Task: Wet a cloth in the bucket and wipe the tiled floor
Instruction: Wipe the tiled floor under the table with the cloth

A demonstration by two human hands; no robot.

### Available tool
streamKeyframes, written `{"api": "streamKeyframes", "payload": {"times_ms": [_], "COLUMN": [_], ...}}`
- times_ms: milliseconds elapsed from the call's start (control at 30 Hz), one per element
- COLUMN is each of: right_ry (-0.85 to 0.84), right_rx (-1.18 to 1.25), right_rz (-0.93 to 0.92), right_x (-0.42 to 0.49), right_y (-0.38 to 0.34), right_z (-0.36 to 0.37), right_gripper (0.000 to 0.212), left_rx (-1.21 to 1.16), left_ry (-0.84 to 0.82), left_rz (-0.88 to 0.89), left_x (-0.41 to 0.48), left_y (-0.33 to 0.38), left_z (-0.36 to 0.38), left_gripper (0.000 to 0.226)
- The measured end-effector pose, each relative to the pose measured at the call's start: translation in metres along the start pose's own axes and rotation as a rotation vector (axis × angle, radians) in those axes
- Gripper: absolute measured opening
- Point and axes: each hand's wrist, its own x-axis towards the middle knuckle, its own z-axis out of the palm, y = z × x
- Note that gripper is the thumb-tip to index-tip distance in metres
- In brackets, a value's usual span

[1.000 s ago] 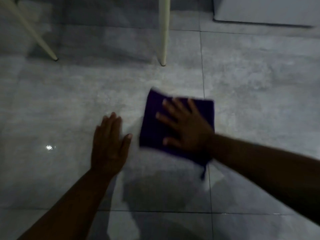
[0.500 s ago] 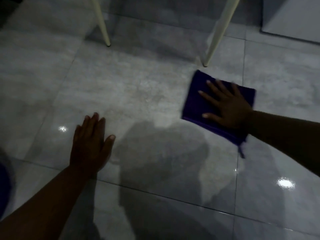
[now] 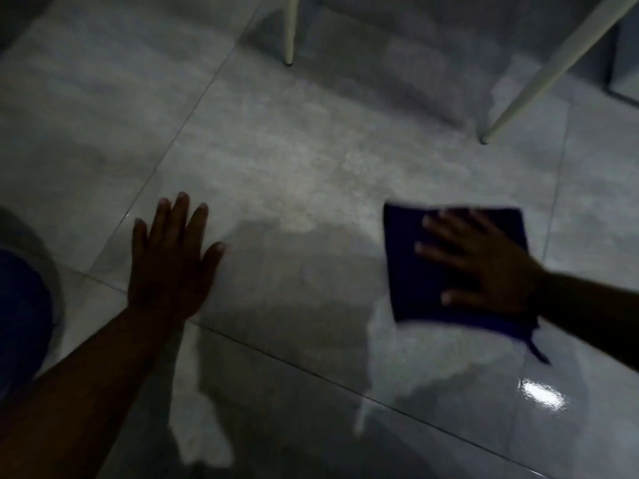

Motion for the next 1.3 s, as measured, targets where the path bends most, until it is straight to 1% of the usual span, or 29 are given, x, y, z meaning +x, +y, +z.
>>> {"api": "streamKeyframes", "payload": {"times_ms": [33,100,133,167,200,267,367,433,467,500,533,600,633,700,733,800,867,900,933,1000,1067,1133,1200,1267,1300], "right_ry": [0.006,0.028,0.043,0.059,0.073,0.118,0.135,0.076,0.053,0.038,0.038,0.043,0.045,0.063,0.061,0.041,0.05,0.062,0.074,0.103,0.133,0.127,0.137,0.102,0.066], "right_rx": [-0.001,0.028,0.043,0.058,0.054,0.021,0.024,0.07,0.056,0.026,-0.004,-0.037,-0.038,-0.01,0.021,0.067,0.091,0.093,0.086,0.062,0.069,0.069,0.11,0.078,0.028], "right_rz": [0.119,0.307,0.355,0.362,0.327,0.135,-0.286,-0.504,-0.564,-0.561,-0.499,-0.292,-0.18,0.046,0.143,0.252,0.262,0.233,0.177,0.005,-0.159,-0.275,-0.376,-0.45,-0.434], "right_x": [0.026,0.089,0.121,0.15,0.172,0.19,0.151,0.11,0.095,0.084,0.079,0.094,0.112,0.164,0.196,0.26,0.306,0.318,0.322,0.306,0.265,0.206,0.137,0.077,0.055], "right_y": [0.012,0.008,-0.005,-0.024,-0.049,-0.104,-0.161,-0.152,-0.133,-0.109,-0.081,-0.029,-0.012,-0.002,-0.009,-0.043,-0.096,-0.127,-0.157,-0.216,-0.262,-0.282,-0.27,-0.222,-0.188], "right_z": [-0.008,-0.02,-0.025,-0.03,-0.032,-0.029,-0.018,-0.014,-0.014,-0.014,-0.014,-0.02,-0.026,-0.037,-0.043,-0.055,-0.065,-0.066,-0.064,-0.055,-0.041,-0.026,-0.013,-0.005,-0.002], "right_gripper": [0.08,0.081,0.082,0.083,0.084,0.082,0.075,0.073,0.073,0.073,0.075,0.078,0.079,0.078,0.078,0.082,0.084,0.084,0.085,0.084,0.083,0.081,0.077,0.076,0.077], "left_rx": [0.0,-0.014,-0.023,-0.033,-0.052,-0.123,-0.181,-0.114,-0.07,-0.031,-0.006,0.021,0.023,0.01,-0.013,-0.139,-0.376,-0.469,-0.499,-0.443,-0.363,-0.28,-0.195,-0.115,-0.084], "left_ry": [-0.005,-0.012,-0.011,-0.009,-0.005,0.024,0.113,0.113,0.087,0.06,0.048,0.055,0.061,0.064,0.058,0.049,0.077,0.12,0.169,0.212,0.137,0.049,0.002,-0.025,-0.031], "left_rz": [0.004,0.016,0.018,0.012,0.005,-0.023,-0.071,-0.089,-0.093,-0.091,-0.082,-0.068,-0.063,-0.062,-0.062,-0.081,-0.164,-0.222,-0.274,-0.307,-0.267,-0.21,-0.156,-0.122,-0.117], "left_x": [0.0,-0.003,-0.004,-0.005,-0.005,-0.003,-0.004,-0.004,-0.003,-0.002,-0.001,-0.001,0.0,-0.001,0.0,0.003,0.005,0.005,0.004,0.0,-0.007,-0.015,-0.026,-0.034,-0.036], "left_y": [0.001,0.001,0.0,0.0,-0.001,-0.001,-0.003,-0.002,-0.004,-0.004,-0.003,-0.006,-0.005,-0.005,-0.005,-0.008,-0.013,-0.018,-0.024,-0.037,-0.047,-0.048,-0.043,-0.039,-0.036], "left_z": [0.0,-0.001,-0.002,-0.003,-0.004,-0.006,-0.006,-0.002,0.0,0.003,0.005,0.008,0.009,0.009,0.008,0.001,-0.01,-0.016,-0.022,-0.028,-0.028,-0.022,-0.014,-0.008,-0.005], "left_gripper": [0.071,0.07,0.07,0.069,0.067,0.065,0.063,0.065,0.067,0.07,0.072,0.072,0.072,0.071,0.07,0.072,0.076,0.078,0.079,0.079,0.078,0.072,0.068,0.07,0.071]}}
